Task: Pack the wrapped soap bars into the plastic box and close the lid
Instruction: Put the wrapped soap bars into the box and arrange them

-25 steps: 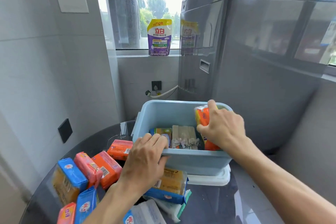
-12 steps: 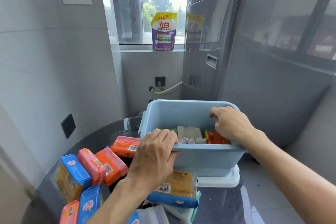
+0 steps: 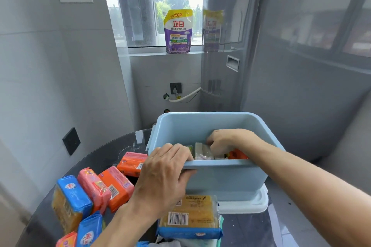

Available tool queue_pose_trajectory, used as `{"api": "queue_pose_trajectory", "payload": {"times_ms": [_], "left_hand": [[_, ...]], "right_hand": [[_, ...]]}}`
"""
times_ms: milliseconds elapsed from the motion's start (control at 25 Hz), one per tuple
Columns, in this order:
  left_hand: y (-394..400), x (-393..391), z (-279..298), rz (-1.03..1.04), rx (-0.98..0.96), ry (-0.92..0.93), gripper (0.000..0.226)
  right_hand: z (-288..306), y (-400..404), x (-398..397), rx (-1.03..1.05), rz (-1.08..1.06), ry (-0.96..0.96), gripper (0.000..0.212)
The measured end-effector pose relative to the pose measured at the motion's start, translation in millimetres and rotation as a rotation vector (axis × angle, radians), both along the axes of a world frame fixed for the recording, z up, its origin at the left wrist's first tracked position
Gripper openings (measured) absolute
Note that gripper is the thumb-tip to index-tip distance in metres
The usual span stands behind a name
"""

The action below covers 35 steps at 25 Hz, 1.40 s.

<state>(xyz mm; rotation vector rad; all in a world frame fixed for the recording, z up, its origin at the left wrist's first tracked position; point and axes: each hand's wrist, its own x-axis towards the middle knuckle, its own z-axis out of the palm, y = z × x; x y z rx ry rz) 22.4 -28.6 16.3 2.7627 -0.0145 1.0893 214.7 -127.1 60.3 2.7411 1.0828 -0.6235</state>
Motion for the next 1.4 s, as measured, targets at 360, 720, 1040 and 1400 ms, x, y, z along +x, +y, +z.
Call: {"api": "queue_pose_trajectory", "payload": {"times_ms": [360,720,1040,1400], "left_hand": [[-2,-1,-2,0.013,0.040,-0.038,0.037],[-1,-6,-5,-0.004,0.065,-0.043,0.031],[43,1,3,0.160,0.036,0.049,0.026],[5,0,12,0.176,-1.120,0.214,0.079]], "right_hand": [[-6,-13,2,0.219,0.039,0.212,0.061],[-6,-6,-8,0.138,0.113,0.105,0.025],[41,-92,-34,0.417,0.109,0.126,0.050],[-10,-60,-122,0.554,0.073,-0.546,0.026]]}}
